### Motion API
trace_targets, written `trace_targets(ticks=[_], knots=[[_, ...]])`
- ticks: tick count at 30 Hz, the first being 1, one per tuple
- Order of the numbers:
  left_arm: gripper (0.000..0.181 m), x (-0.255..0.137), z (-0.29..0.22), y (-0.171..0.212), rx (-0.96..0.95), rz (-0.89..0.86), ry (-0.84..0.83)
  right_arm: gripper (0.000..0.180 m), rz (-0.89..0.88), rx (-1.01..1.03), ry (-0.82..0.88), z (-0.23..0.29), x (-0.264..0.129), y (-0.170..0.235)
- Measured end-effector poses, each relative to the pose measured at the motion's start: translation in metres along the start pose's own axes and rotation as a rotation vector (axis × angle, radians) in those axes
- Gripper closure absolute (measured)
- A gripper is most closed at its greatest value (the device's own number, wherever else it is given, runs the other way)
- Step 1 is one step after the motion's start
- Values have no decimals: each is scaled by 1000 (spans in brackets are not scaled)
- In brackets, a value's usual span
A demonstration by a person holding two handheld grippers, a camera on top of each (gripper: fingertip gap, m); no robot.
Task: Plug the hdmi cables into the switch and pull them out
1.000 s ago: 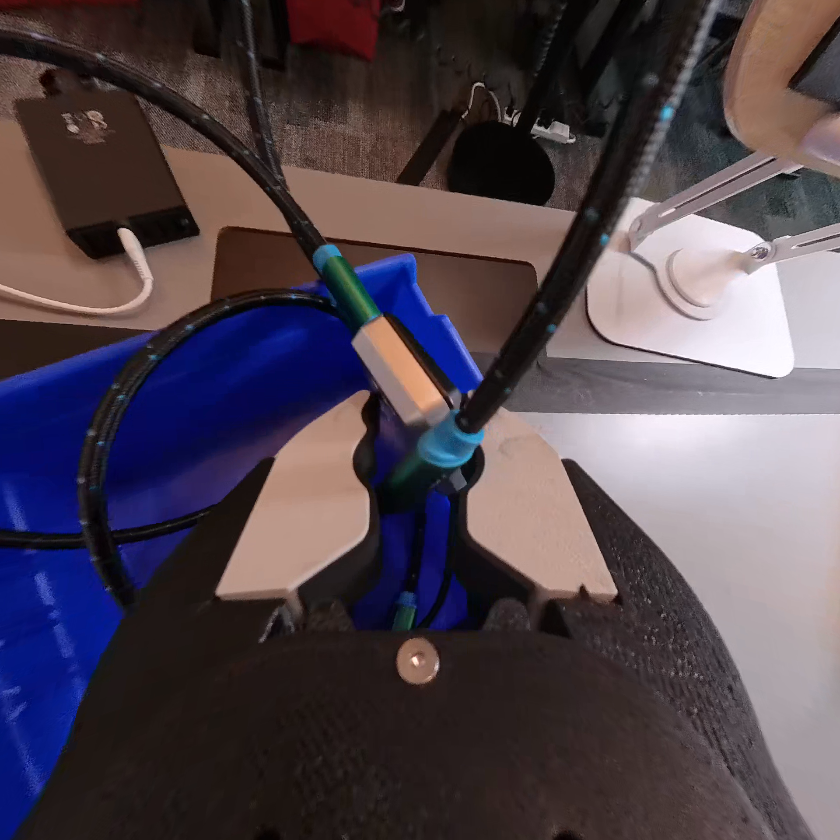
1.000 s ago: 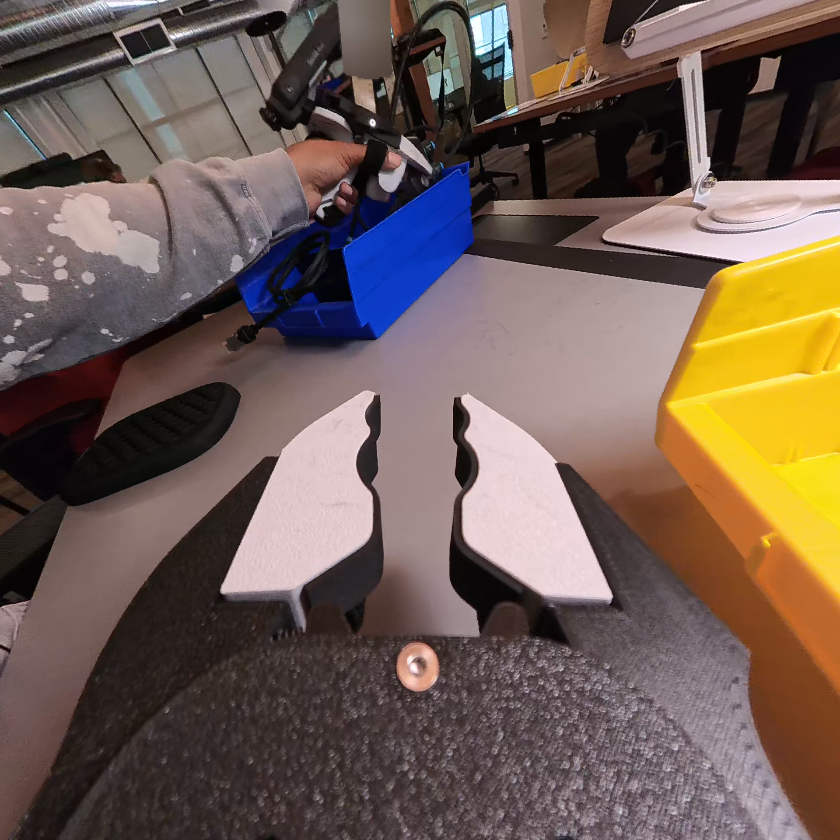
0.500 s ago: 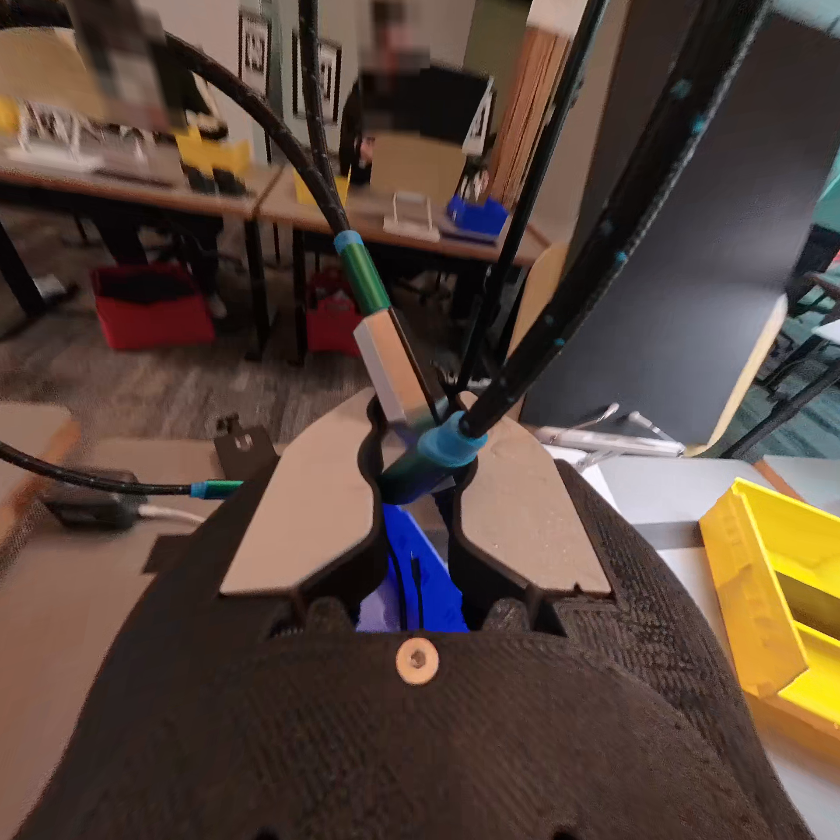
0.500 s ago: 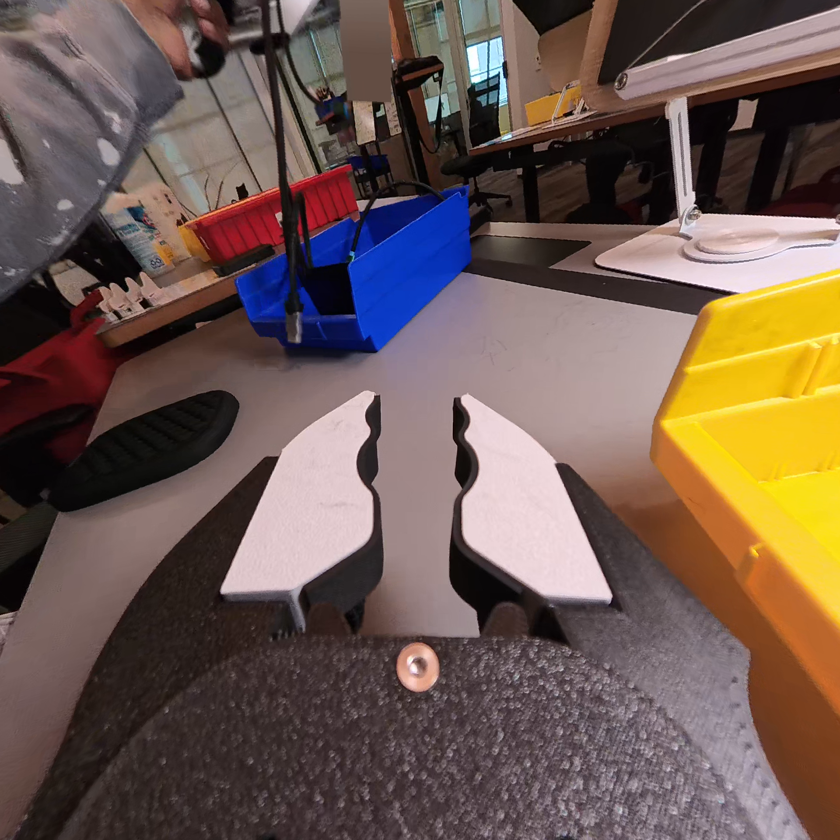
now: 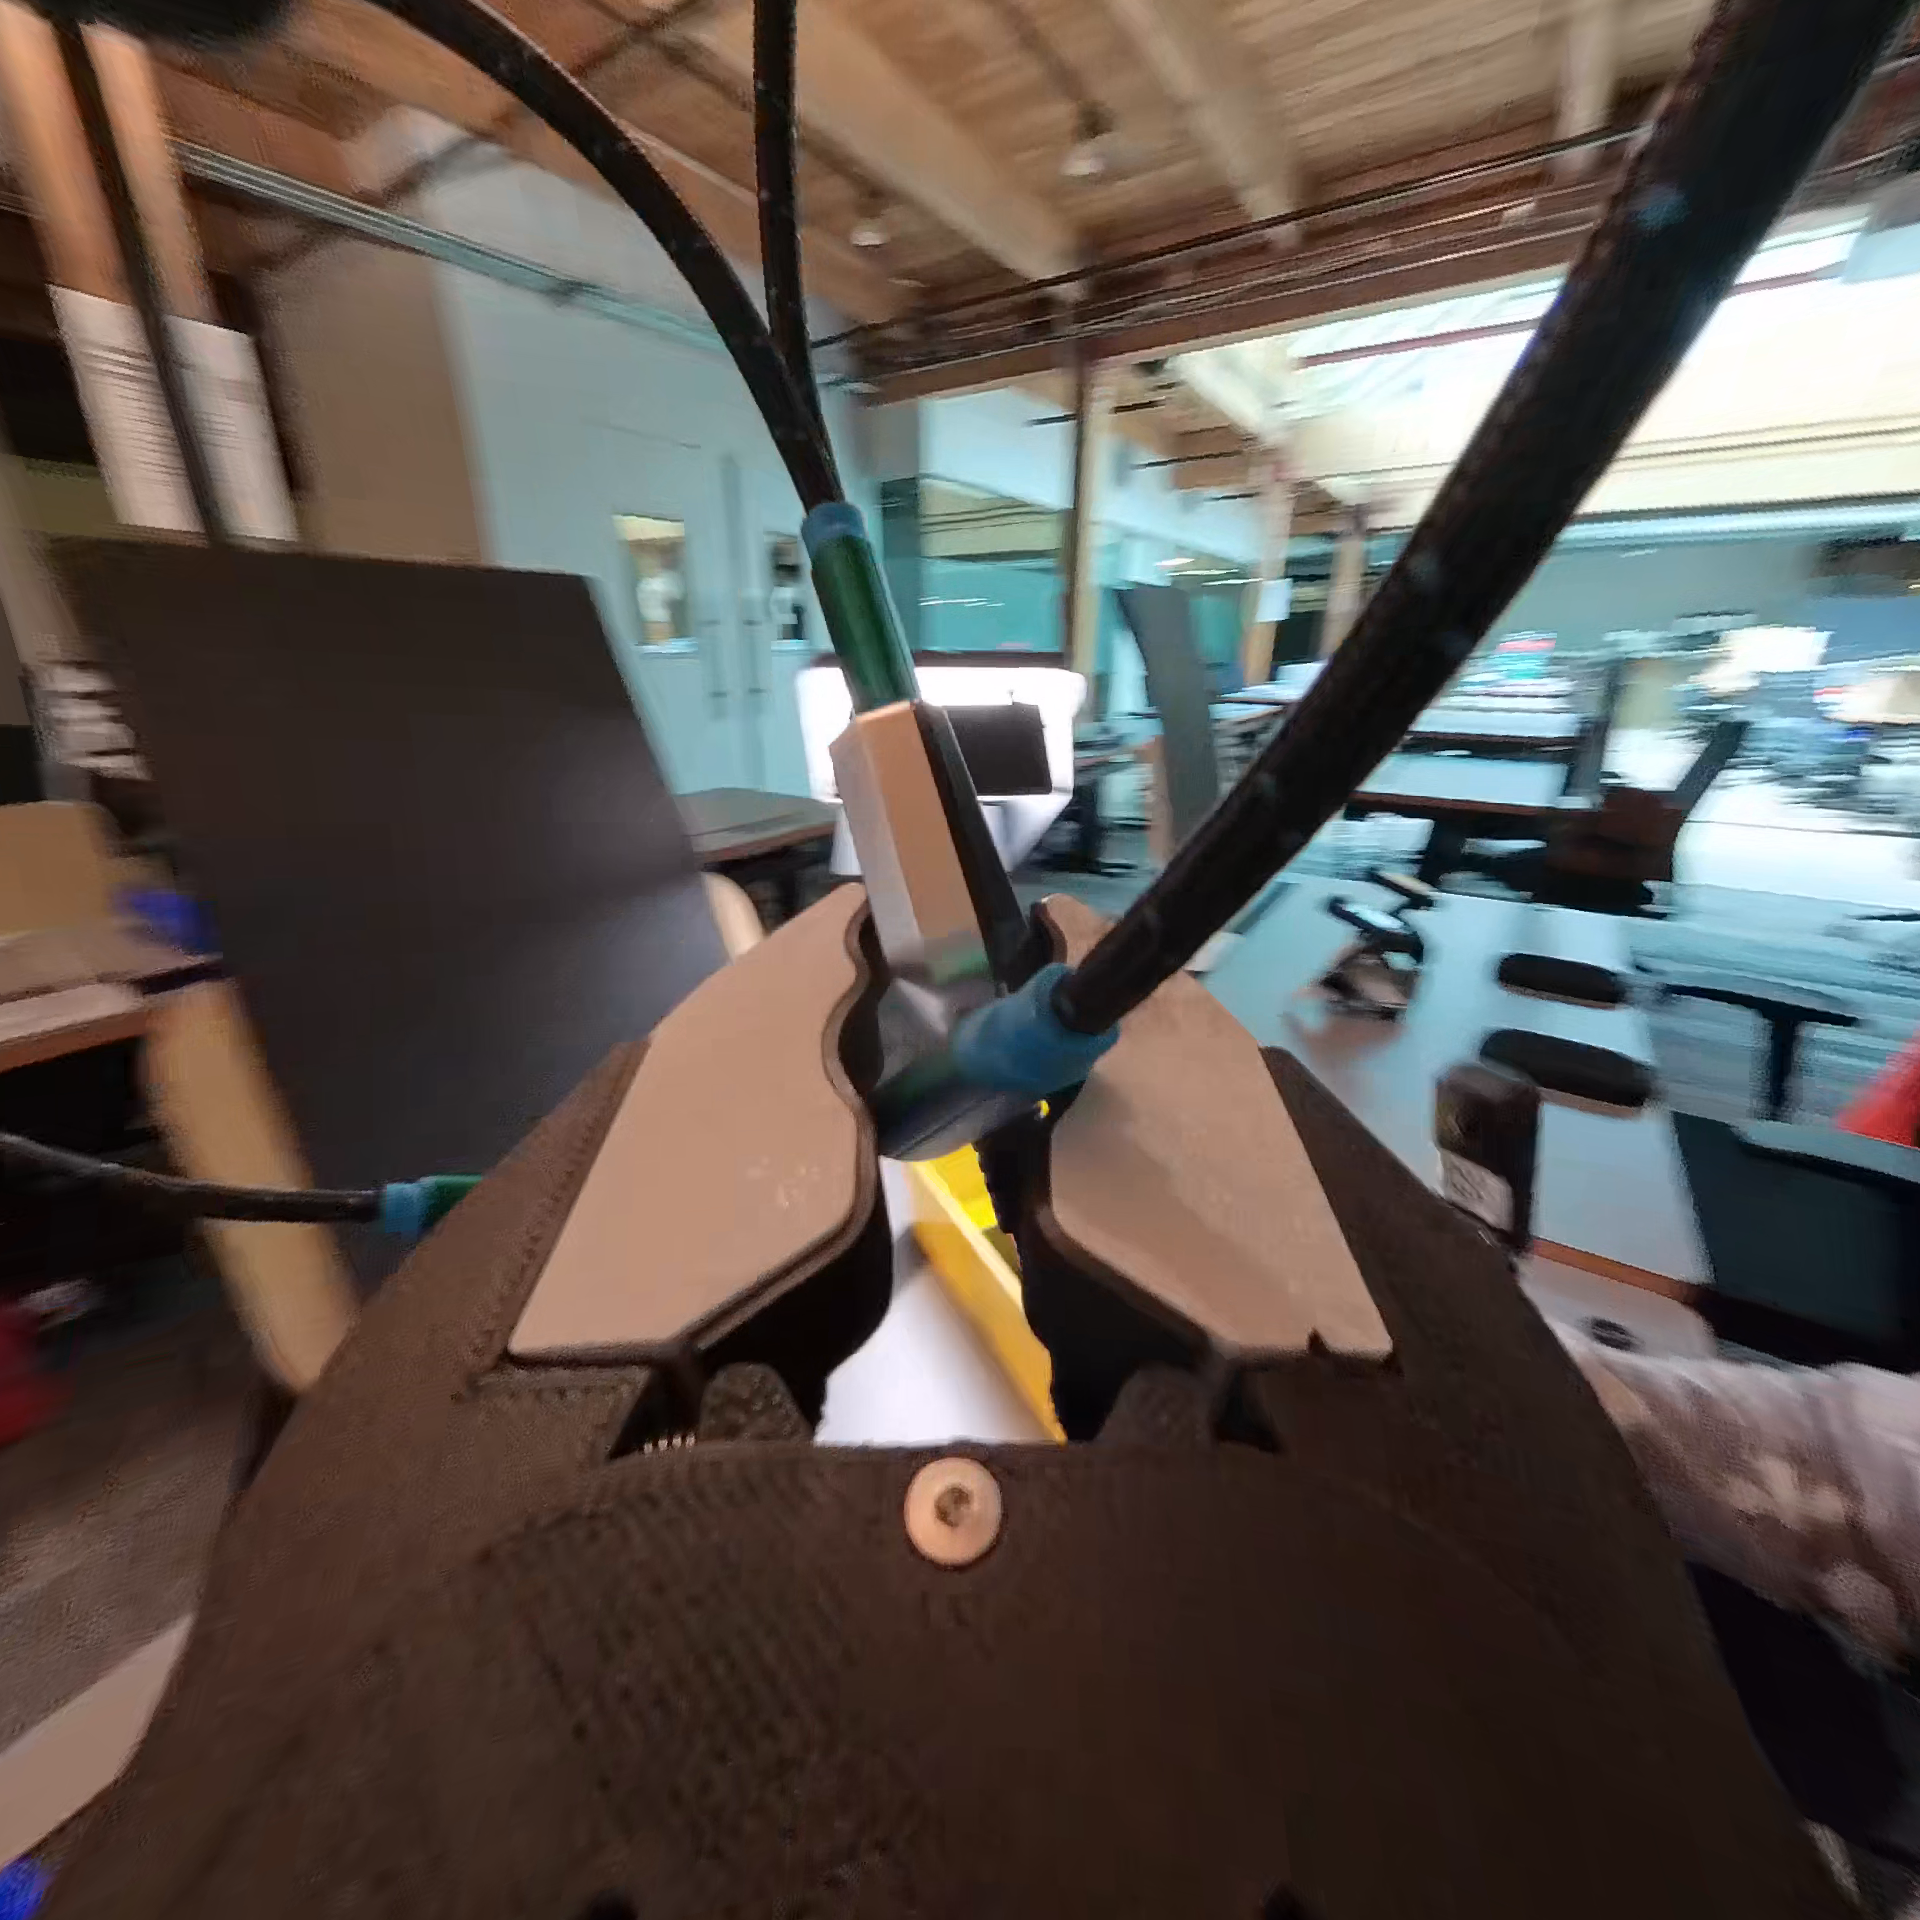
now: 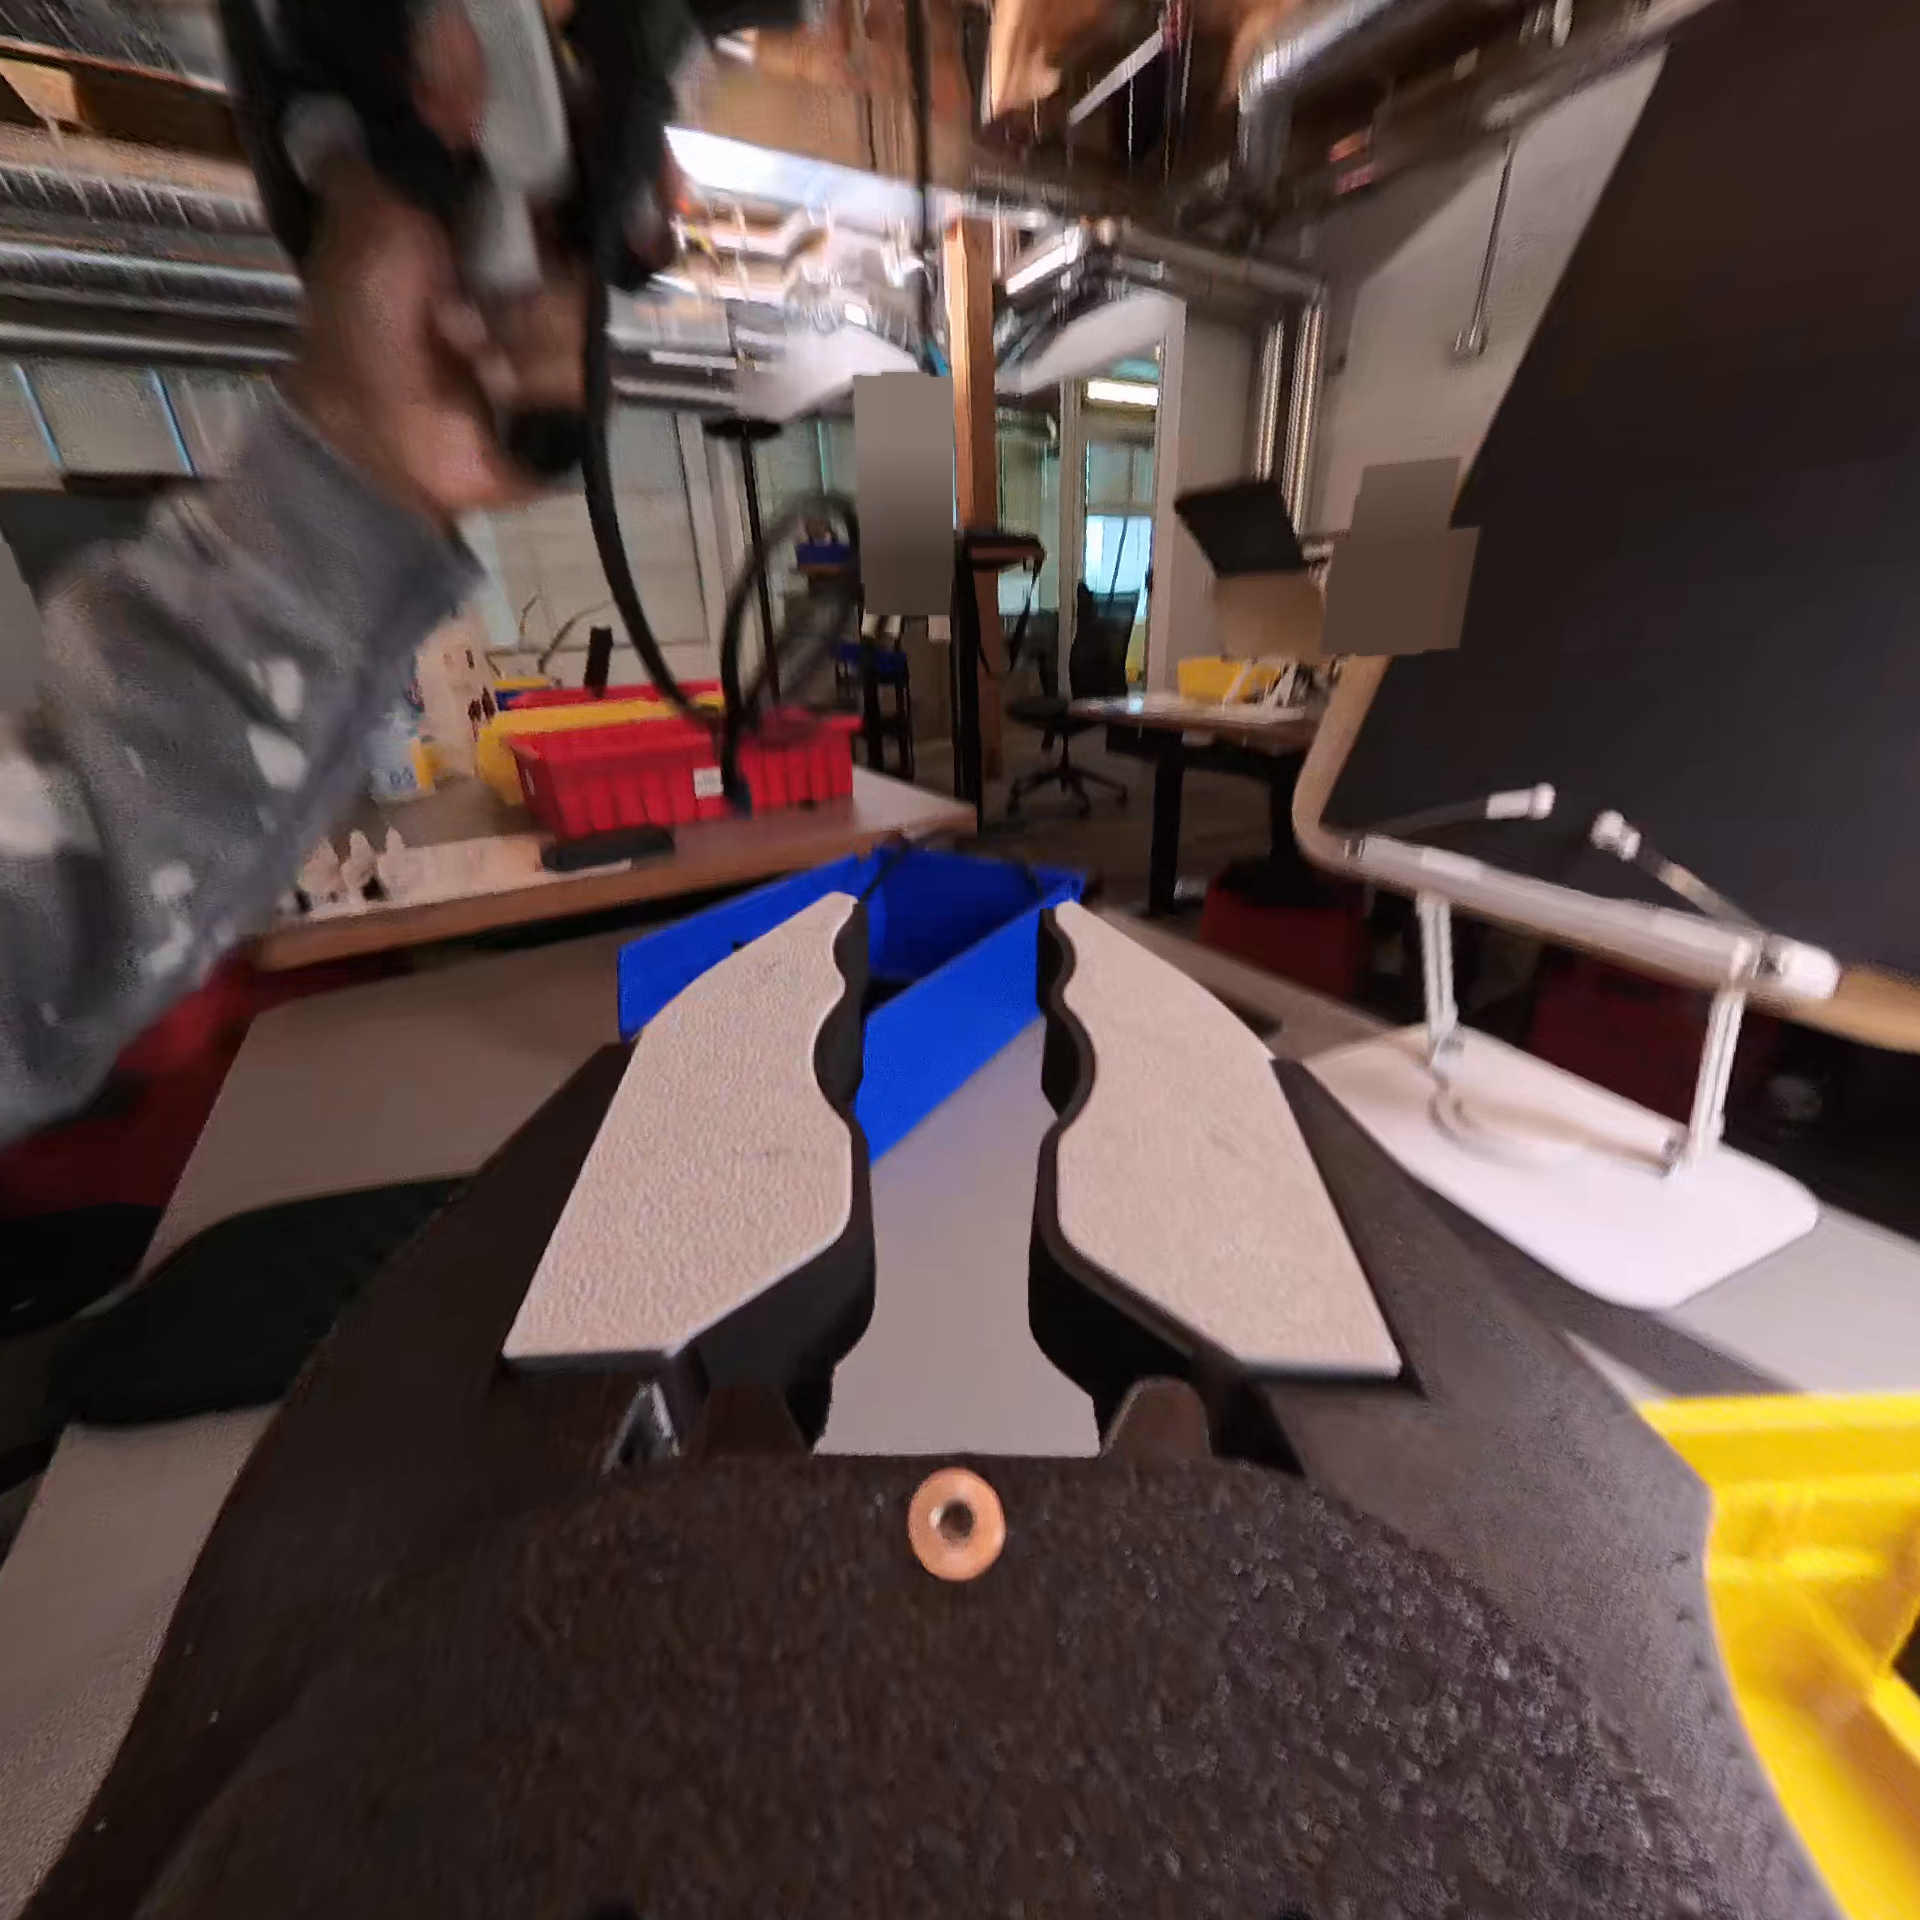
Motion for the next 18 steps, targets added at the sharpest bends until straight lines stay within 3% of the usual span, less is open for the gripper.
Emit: trace_targets(ticks=[2,5,10,18], knots=[[154,20,-26,38,-49,-19,129,152,-48,-35,31,6,9,-46],[155,41,-59,85,-112,-75,287,143,-27,-48,-5,21,28,-81],[154,46,-91,126,-185,-146,473,129,-48,44,-160,39,56,-86],[153,41,-88,155,-196,-125,571,153,-104,126,-309,46,77,-66]])
Point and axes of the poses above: each gripper's, where its closed fingertips meet, x out along the fingers, y out of its underside, z = x × y across the jaws, the point moved 2 cm from there along -x, back along the fingers, and after that the axes turned 2 degrees about -x, right-handed, at the moved point
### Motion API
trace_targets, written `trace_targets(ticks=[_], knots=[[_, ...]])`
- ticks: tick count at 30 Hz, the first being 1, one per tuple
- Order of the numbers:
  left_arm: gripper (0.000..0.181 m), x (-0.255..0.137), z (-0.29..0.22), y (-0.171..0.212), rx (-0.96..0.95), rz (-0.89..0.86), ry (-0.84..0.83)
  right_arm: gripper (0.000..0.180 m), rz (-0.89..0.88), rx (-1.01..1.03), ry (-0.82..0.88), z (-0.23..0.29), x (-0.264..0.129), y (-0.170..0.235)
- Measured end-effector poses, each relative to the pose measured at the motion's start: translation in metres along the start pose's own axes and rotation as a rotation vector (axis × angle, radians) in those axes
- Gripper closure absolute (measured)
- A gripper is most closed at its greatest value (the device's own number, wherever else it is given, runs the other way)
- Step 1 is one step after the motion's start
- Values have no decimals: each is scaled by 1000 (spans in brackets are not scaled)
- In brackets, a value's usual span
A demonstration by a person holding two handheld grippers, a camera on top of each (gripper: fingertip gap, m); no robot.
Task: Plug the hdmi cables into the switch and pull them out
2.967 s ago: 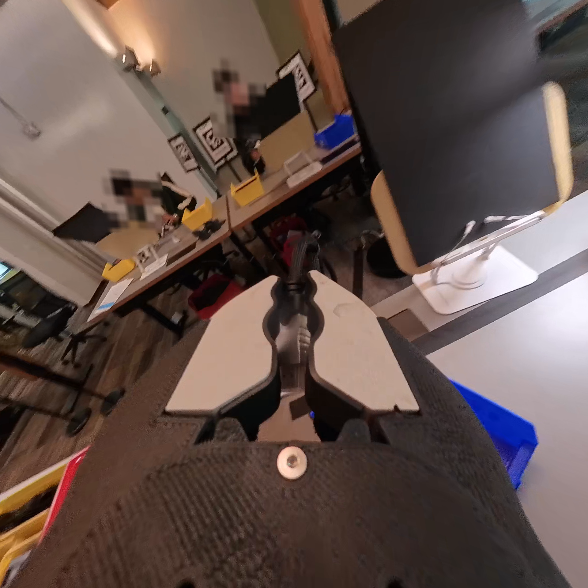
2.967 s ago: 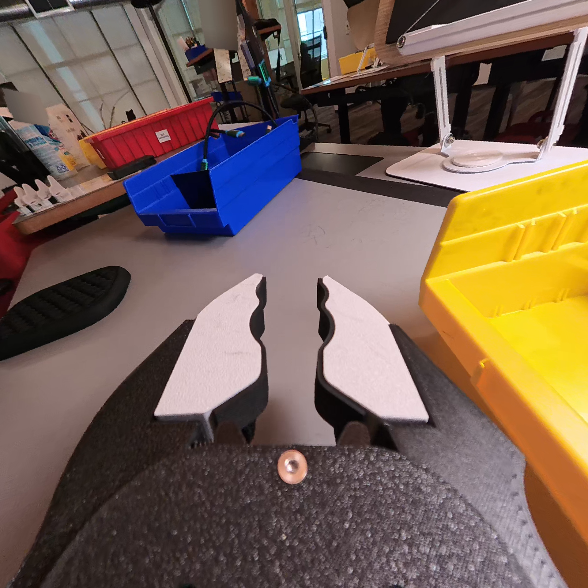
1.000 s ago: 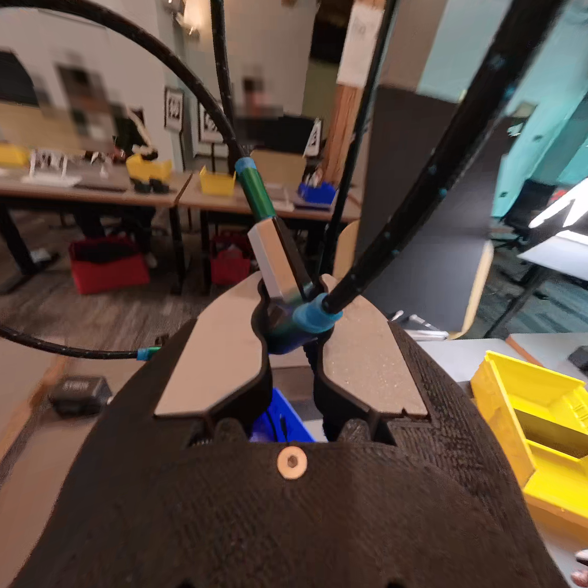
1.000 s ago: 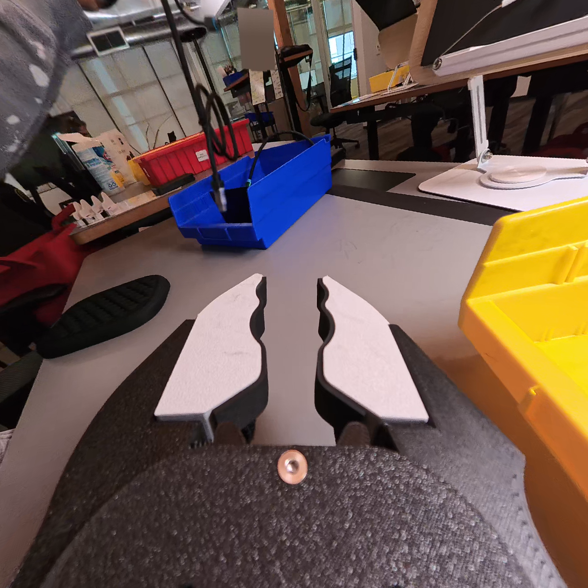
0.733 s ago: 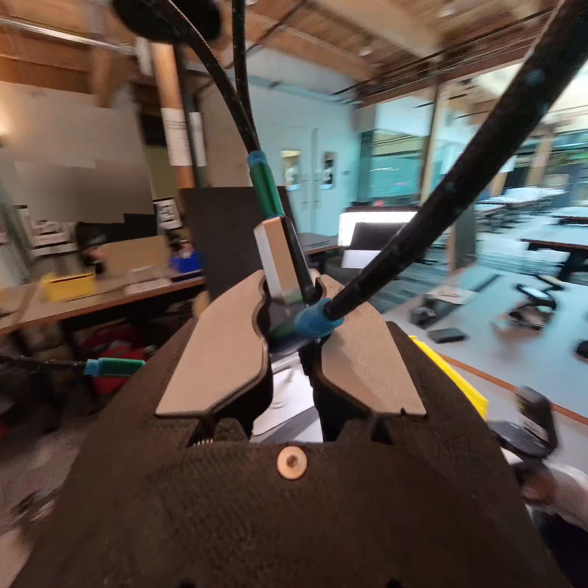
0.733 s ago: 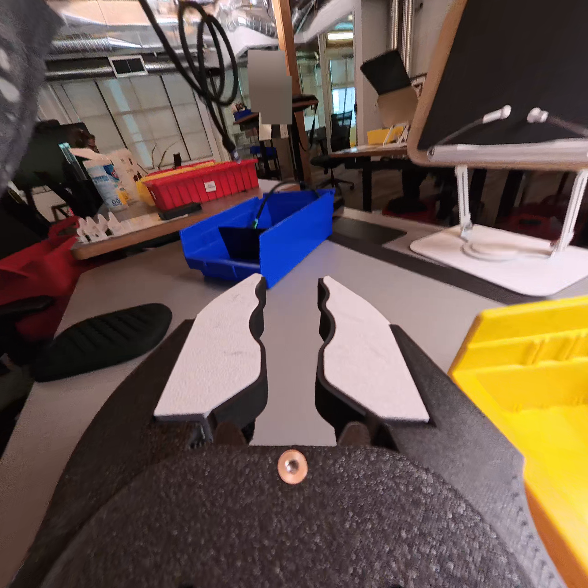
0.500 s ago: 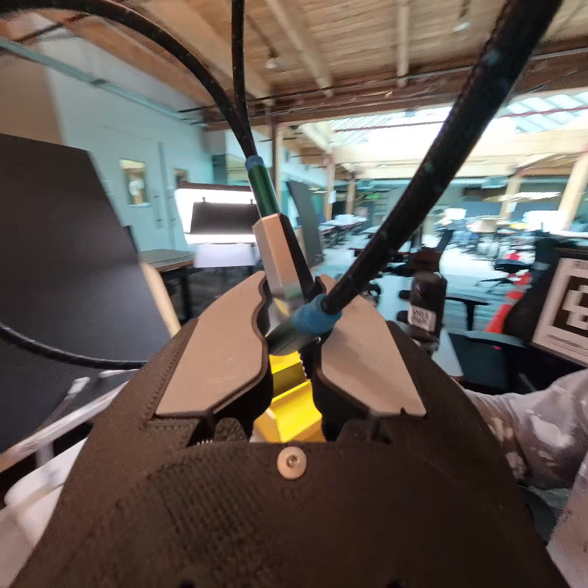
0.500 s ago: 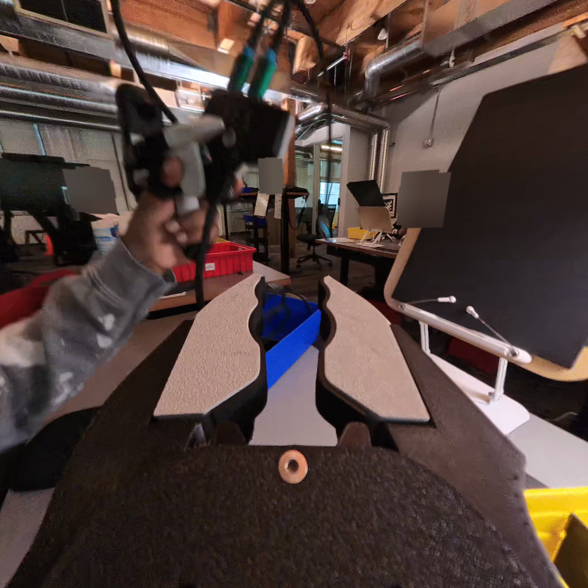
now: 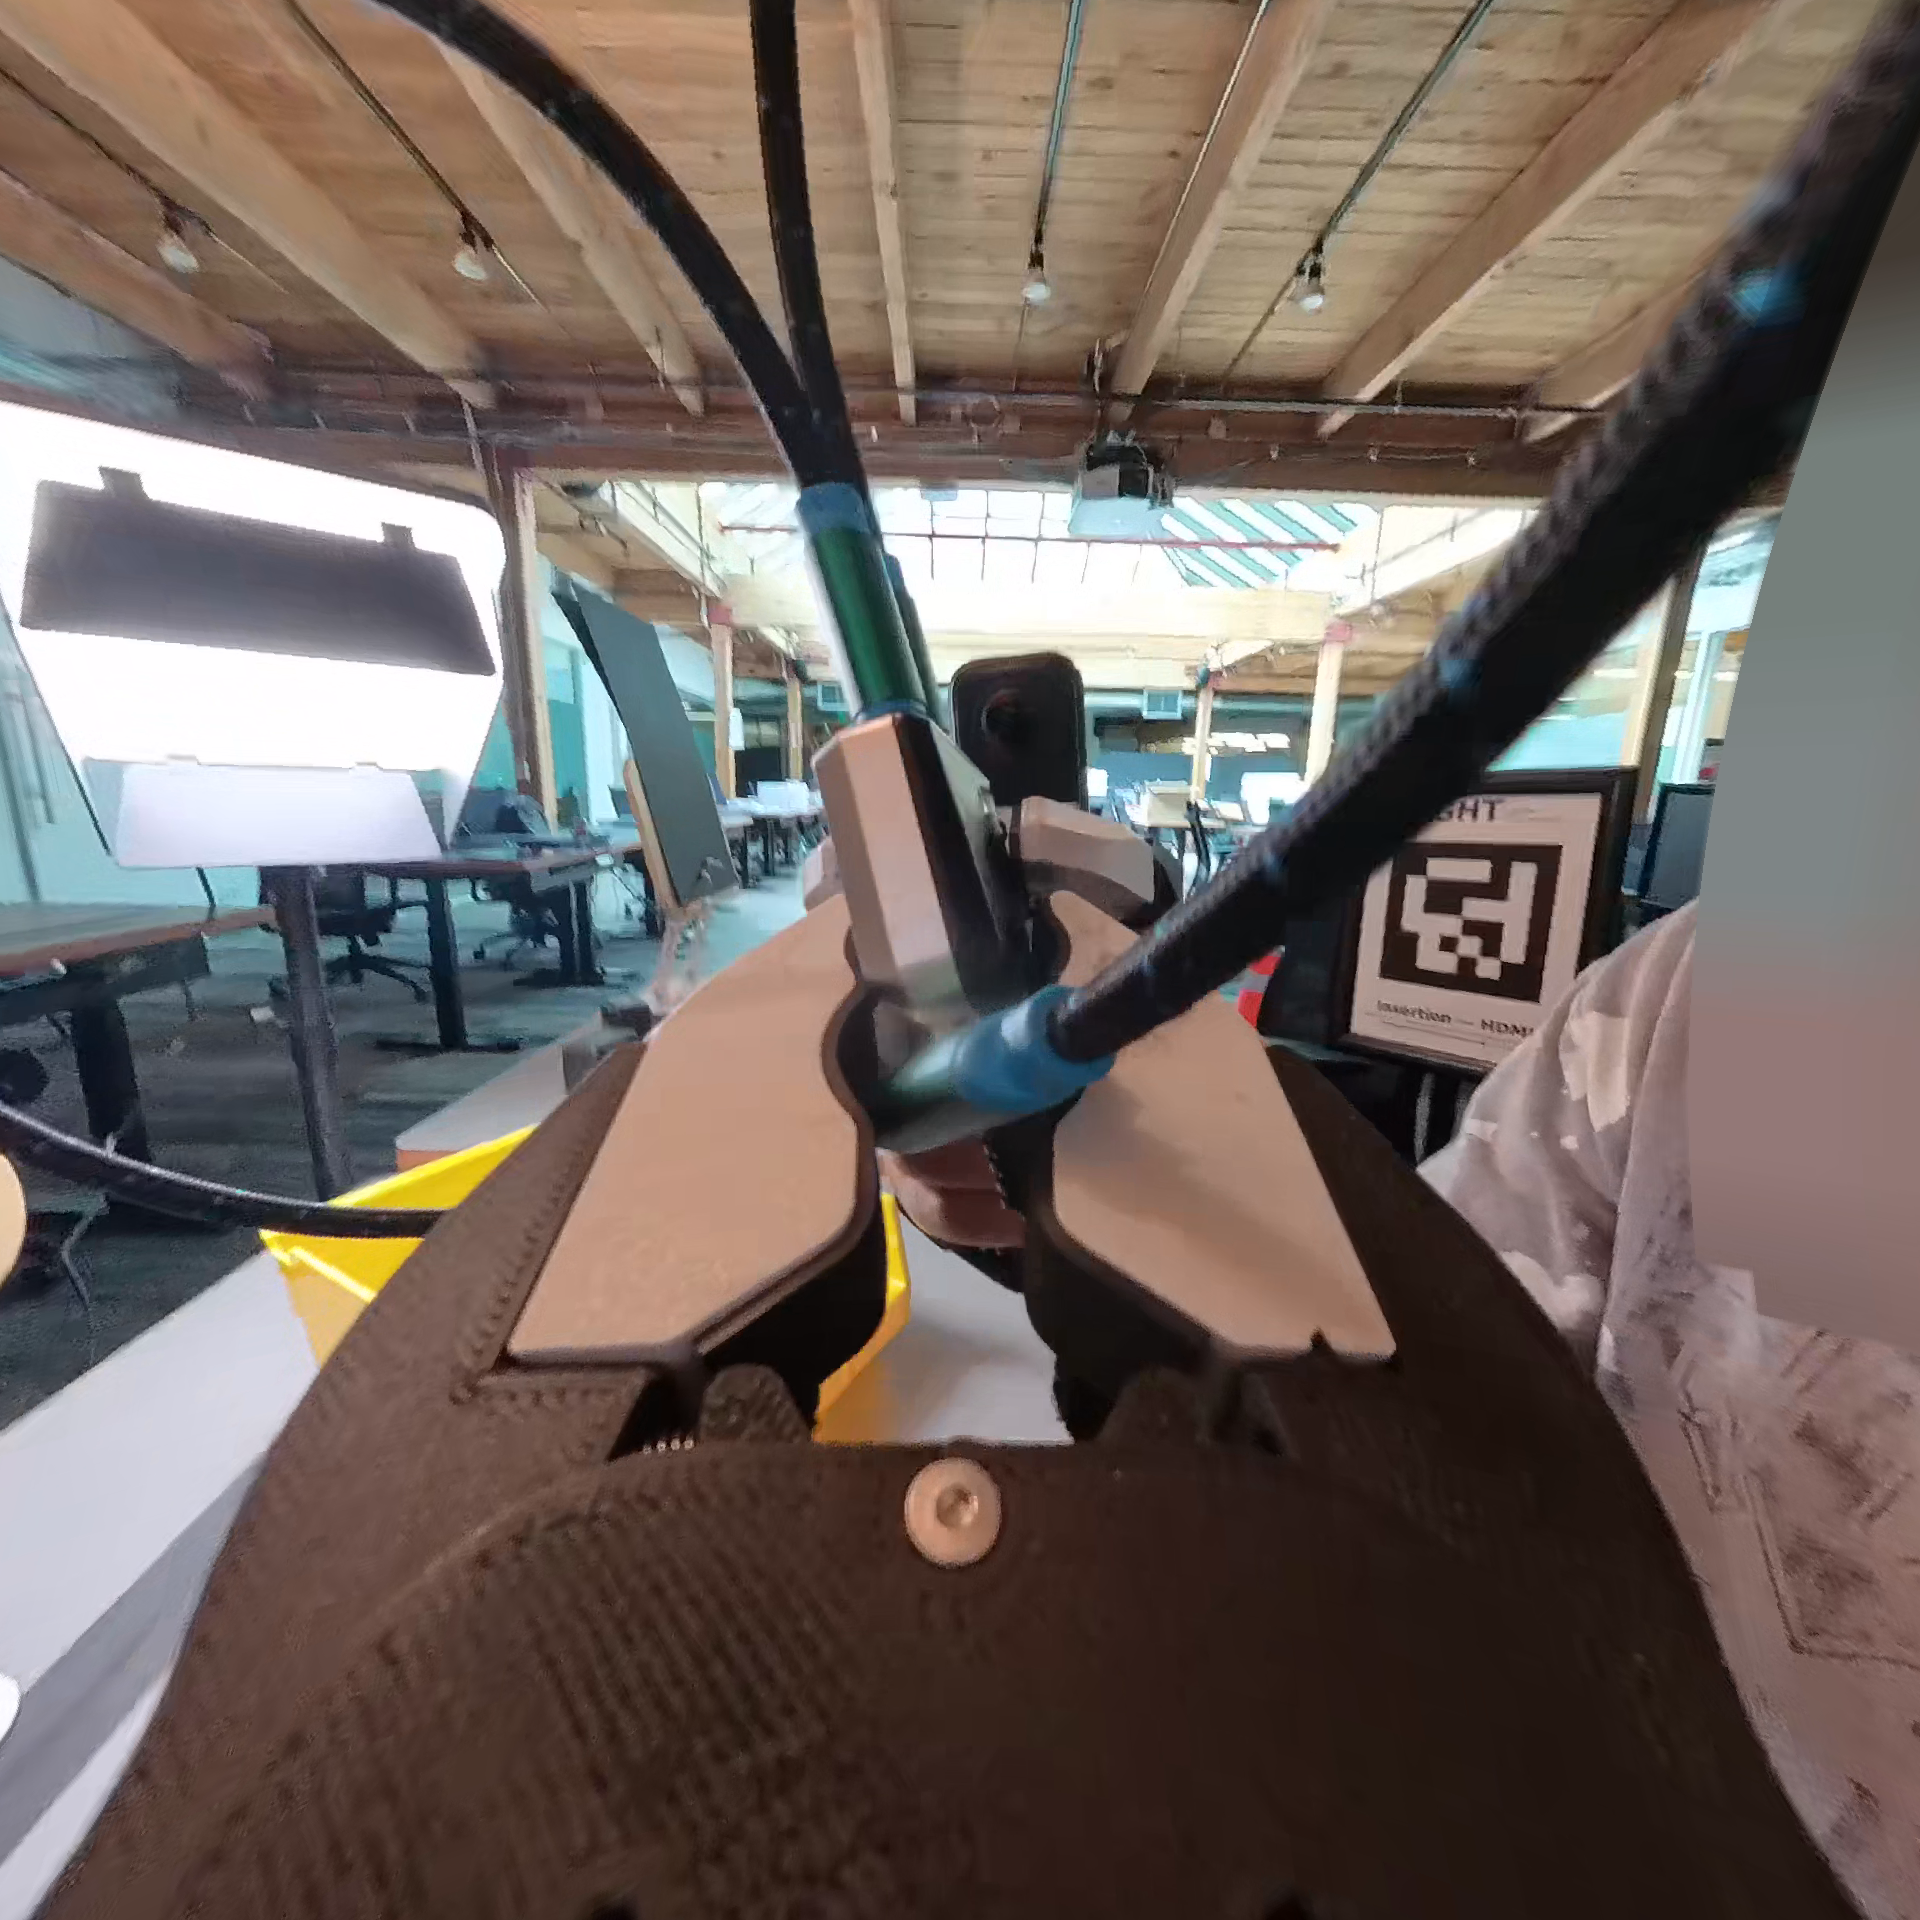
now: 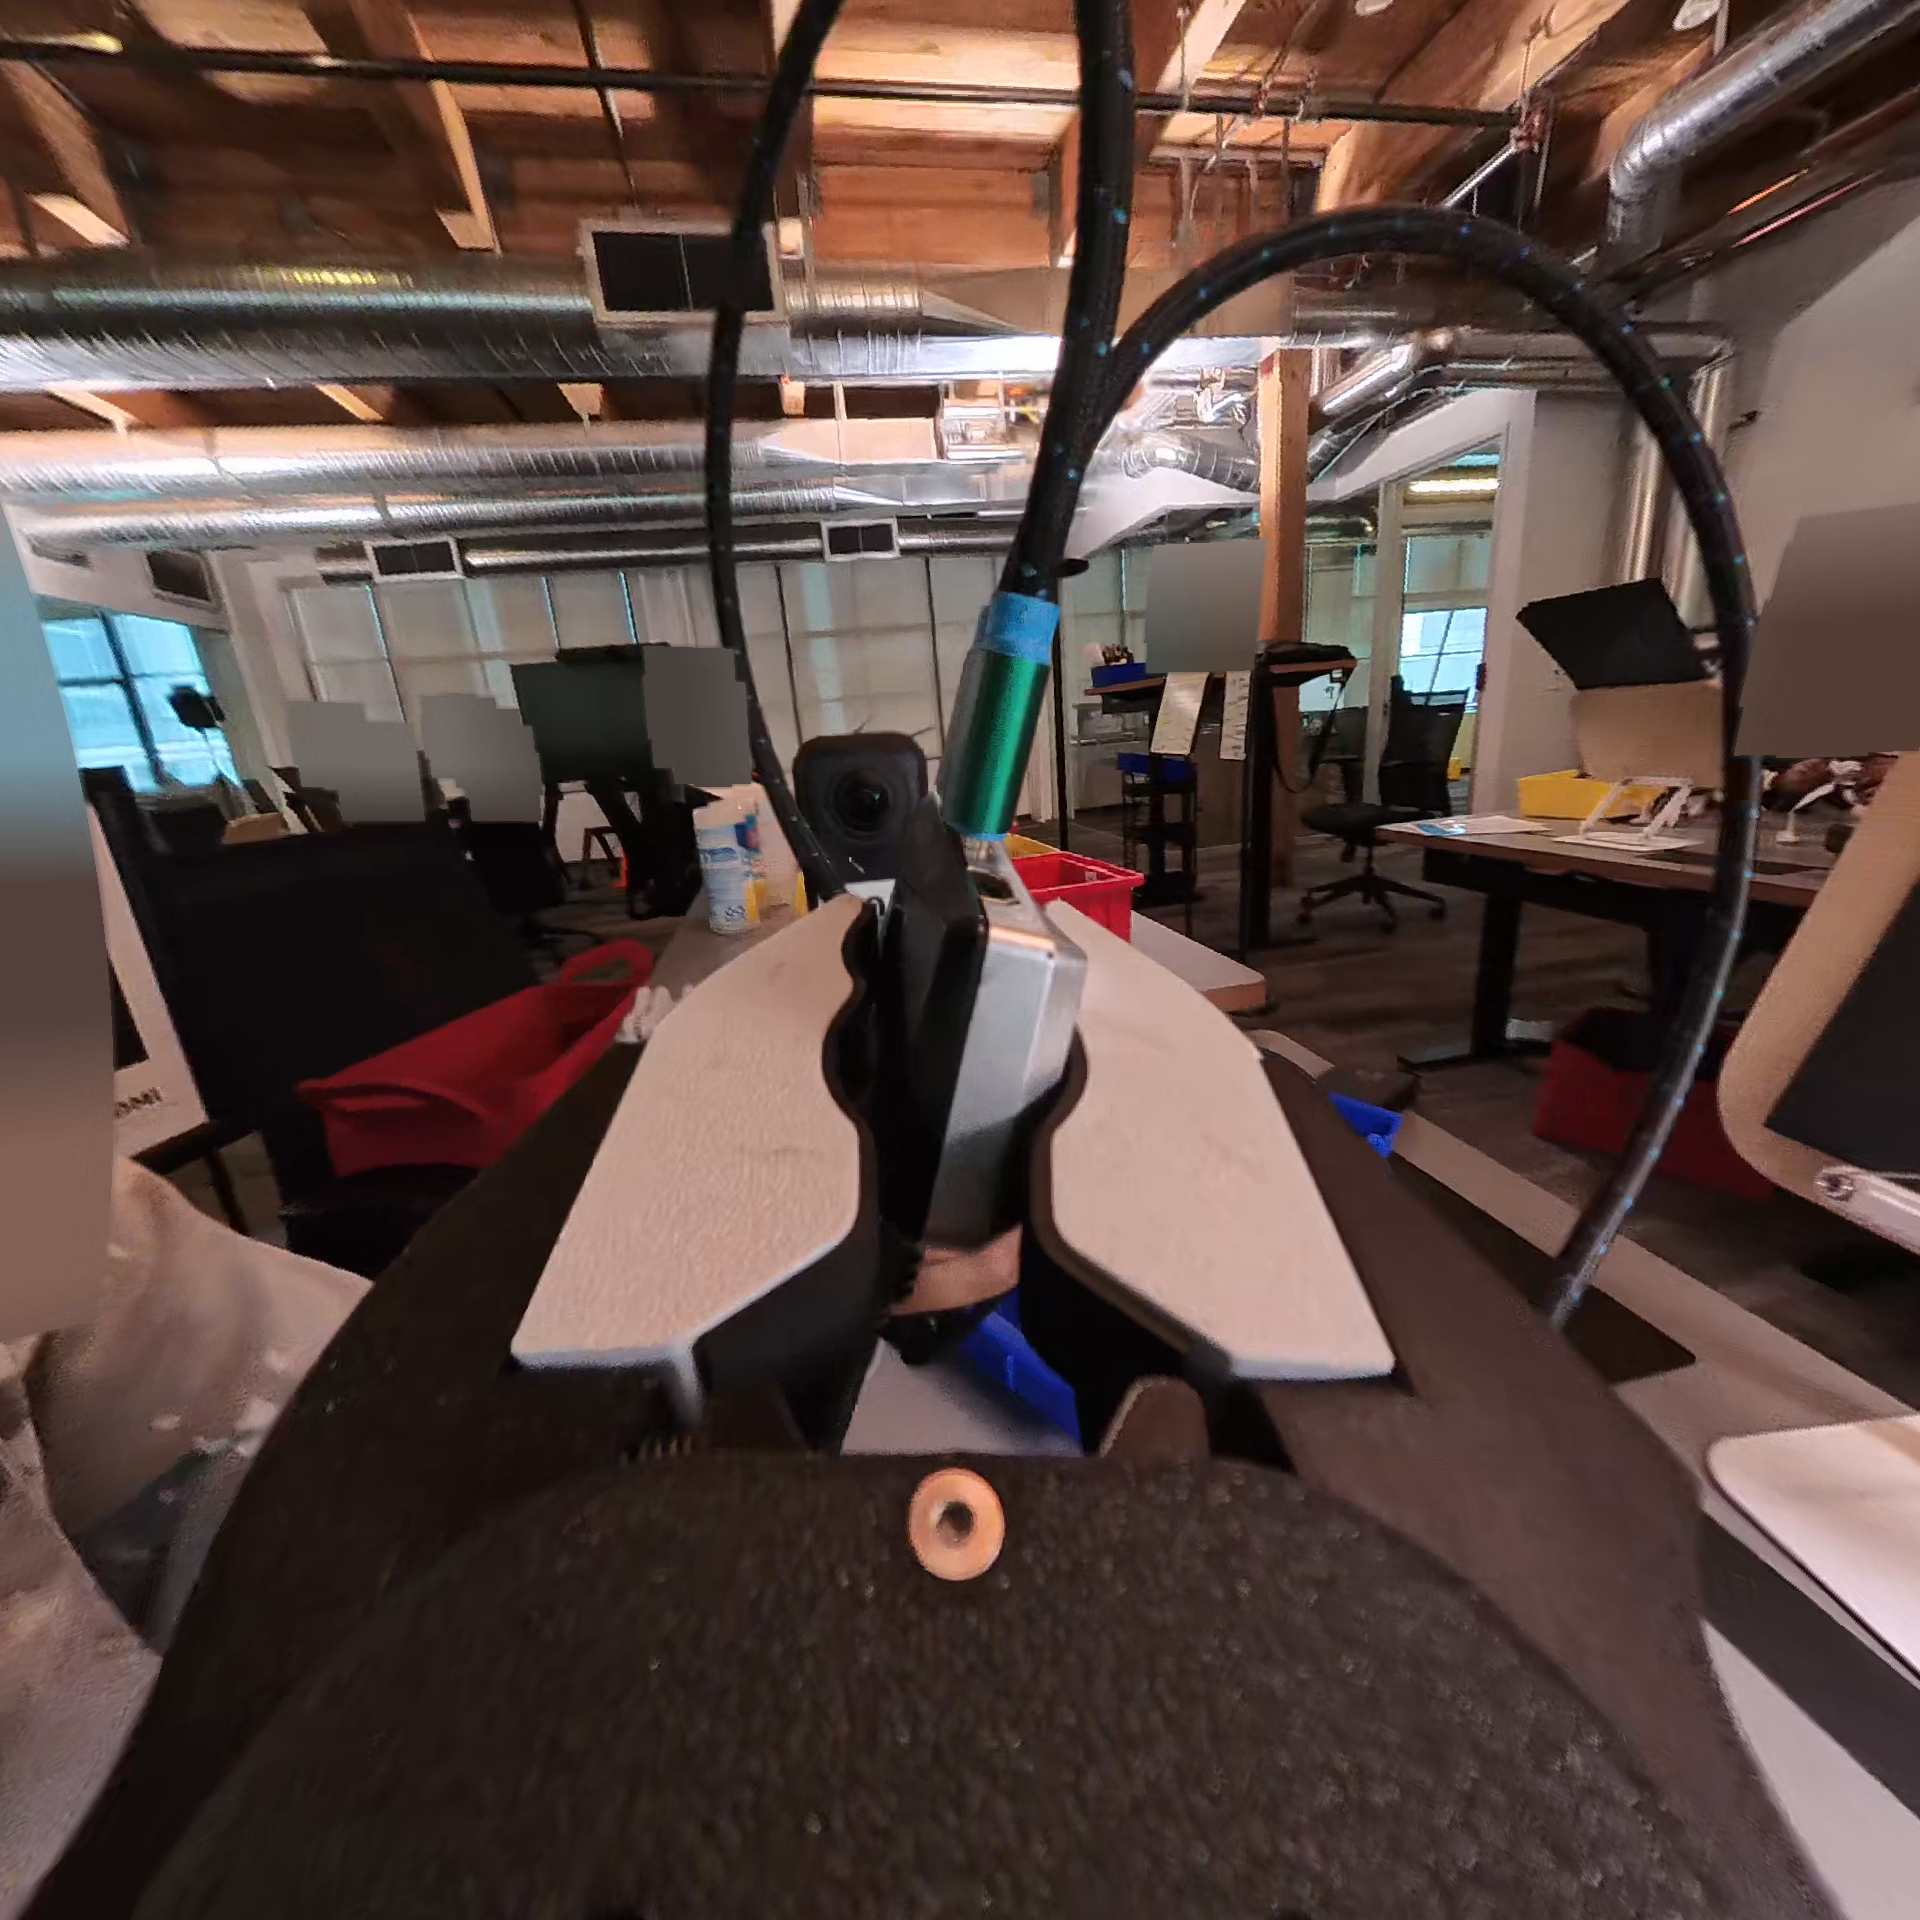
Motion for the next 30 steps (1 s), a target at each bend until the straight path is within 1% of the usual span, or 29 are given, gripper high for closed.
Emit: trace_targets(ticks=[2,4,8,11,12,14,16,18,20,22,25,27,28,30], knots=[[152,-3,8,7,-33,51,-7,153,15,-23,13,-6,-2,7],[152,-8,16,9,-21,55,-42,153,15,-10,24,-14,-7,8],[151,-24,28,-1,-75,31,-80,154,-31,-40,67,-26,-25,-3],[149,-33,34,-4,-49,46,-127,155,-5,-96,105,-29,-34,-8],[149,-34,34,-4,-49,53,-131,154,20,-122,118,-29,-36,-8],[146,-33,32,-2,-50,77,-125,154,50,-134,87,-24,-37,-8],[143,-28,31,4,-40,114,-130,155,28,-133,66,-19,-36,-10],[143,-26,32,14,-74,186,-147,155,6,-166,97,-19,-35,-12],[137,-33,40,25,-111,312,-208,155,-36,-192,139,-23,-38,-16],[140,-48,45,13,-74,290,-263,156,-116,-187,167,-27,-44,-25],[145,-56,33,-3,-88,239,-205,157,-320,-118,151,-29,-55,-40],[142,-43,27,3,-82,243,-172,157,-451,-48,108,-29,-57,-40],[139,-33,24,8,-91,238,-147,156,-480,-13,88,-29,-54,-35],[136,-16,23,15,-112,177,-122,156,-471,34,46,-28,-40,-16]])
Point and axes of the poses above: each gripper's, where its closed fingertips meet, x out along the fingers, y out of its underside, z = x × y across the jaws, the point moved 2 cm from there along -x, back along the fingers, and after that the axes turned 2 degrees about -x, right-handed, at the moved point
